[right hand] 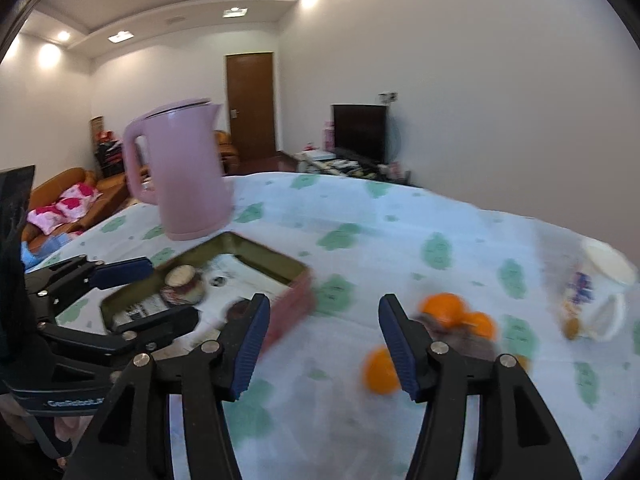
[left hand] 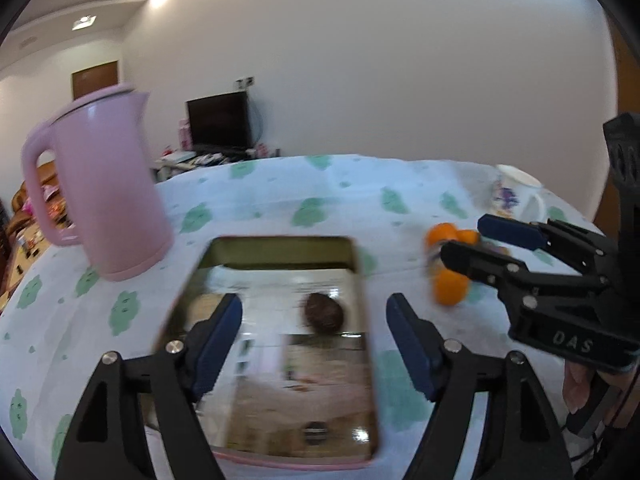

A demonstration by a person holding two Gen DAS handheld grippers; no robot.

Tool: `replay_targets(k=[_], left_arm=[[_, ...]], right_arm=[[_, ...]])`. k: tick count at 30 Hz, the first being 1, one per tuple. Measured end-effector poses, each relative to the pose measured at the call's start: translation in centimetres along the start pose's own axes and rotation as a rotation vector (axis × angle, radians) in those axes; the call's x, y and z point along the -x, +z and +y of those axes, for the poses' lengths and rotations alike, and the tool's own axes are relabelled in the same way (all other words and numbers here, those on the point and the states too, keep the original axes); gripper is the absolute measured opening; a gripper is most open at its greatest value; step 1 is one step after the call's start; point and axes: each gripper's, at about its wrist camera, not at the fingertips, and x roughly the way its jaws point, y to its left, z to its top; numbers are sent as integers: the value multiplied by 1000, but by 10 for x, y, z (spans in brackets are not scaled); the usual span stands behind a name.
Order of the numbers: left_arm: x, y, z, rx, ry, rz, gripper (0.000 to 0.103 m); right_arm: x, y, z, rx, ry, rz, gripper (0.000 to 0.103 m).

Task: Organize fruits
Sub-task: 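Lower the cake into the pink tin and open the left tool while the right tool releases the chestnut there, then grasp an orange with the left tool while the right tool grasps another dark brown chestnut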

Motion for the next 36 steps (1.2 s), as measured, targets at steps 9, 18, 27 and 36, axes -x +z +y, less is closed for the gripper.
replay_targets(k=[9, 18, 27, 36], left_arm=[[-14, 1, -61, -69, -93, 35, 77], [-58, 11, -99, -64, -169, 135, 77], [-93, 12, -109, -67, -190, 234, 61], [-110, 7, -102, -29, -239, 295, 37]], right_arm=[[35, -29, -74, -88, -198, 43, 59], [32, -55, -109, -144, -236, 177, 59], [15, -68, -107, -129, -188, 301, 59], [0, -73, -101, -107, -162, 361, 45]])
